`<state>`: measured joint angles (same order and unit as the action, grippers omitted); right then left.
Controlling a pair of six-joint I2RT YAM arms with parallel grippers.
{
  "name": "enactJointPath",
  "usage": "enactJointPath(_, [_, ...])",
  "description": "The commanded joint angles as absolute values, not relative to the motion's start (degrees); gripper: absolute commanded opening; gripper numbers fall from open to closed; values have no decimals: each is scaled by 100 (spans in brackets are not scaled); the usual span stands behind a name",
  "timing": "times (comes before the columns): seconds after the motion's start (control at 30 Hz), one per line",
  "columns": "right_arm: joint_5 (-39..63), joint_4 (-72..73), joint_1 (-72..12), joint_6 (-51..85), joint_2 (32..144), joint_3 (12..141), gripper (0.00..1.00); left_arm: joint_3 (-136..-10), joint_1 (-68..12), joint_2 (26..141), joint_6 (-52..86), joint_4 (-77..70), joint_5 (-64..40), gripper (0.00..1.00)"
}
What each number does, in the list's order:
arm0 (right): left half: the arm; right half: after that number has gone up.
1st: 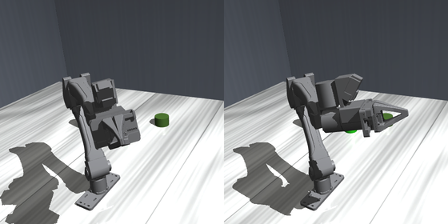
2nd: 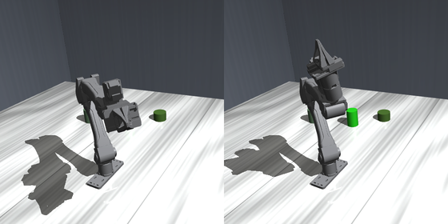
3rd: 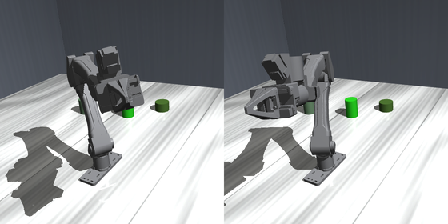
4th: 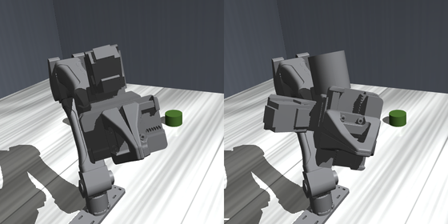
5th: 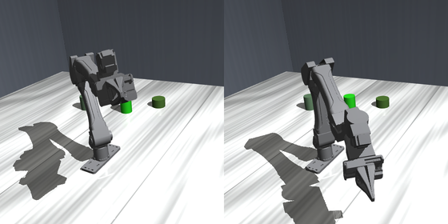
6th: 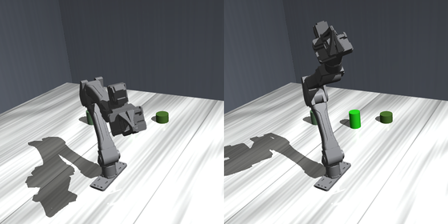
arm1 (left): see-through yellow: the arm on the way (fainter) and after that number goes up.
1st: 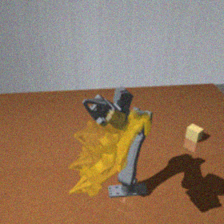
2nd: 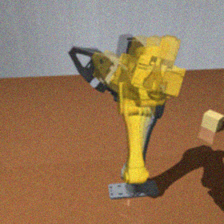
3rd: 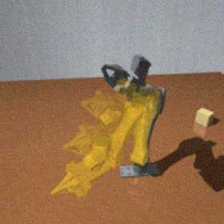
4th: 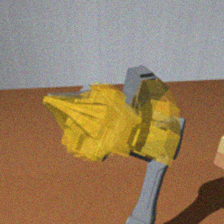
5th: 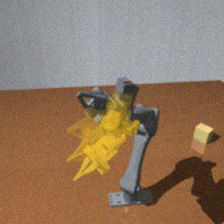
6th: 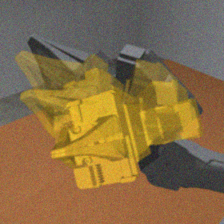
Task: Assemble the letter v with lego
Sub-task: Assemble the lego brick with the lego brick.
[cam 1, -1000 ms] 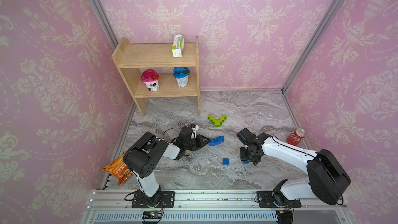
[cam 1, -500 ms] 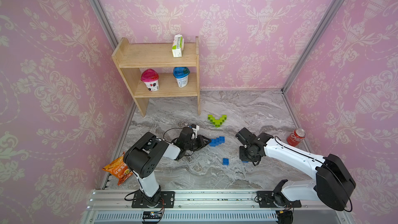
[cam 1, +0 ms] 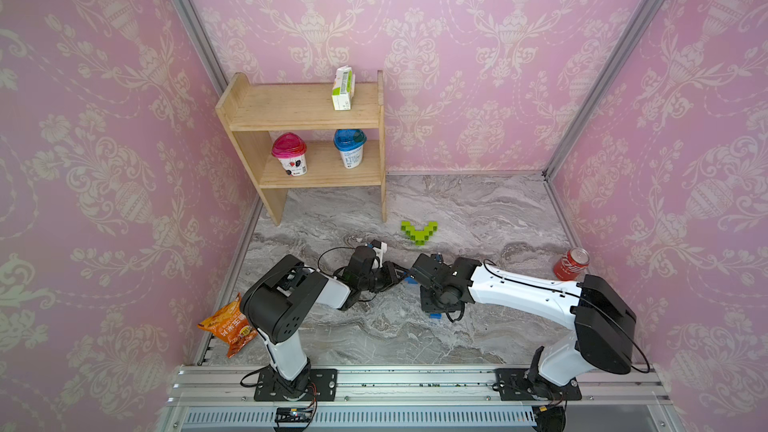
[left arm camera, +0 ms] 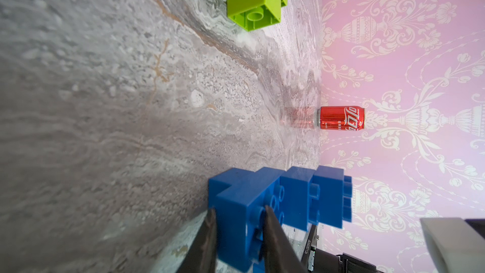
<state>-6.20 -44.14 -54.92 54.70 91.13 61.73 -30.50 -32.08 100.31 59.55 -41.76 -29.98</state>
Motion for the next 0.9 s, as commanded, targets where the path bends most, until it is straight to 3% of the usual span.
enactJointPath(0.0, [-663, -4351, -5529, 5632, 9287, 6381, 0, -3182, -3234, 10156, 6022, -4123, -2819, 23])
enactJointPath(0.87, [-611, -4454, -5615, 6088, 9854, 6372, 0, -3133, -3234, 10340, 6152, -4472, -2891, 23])
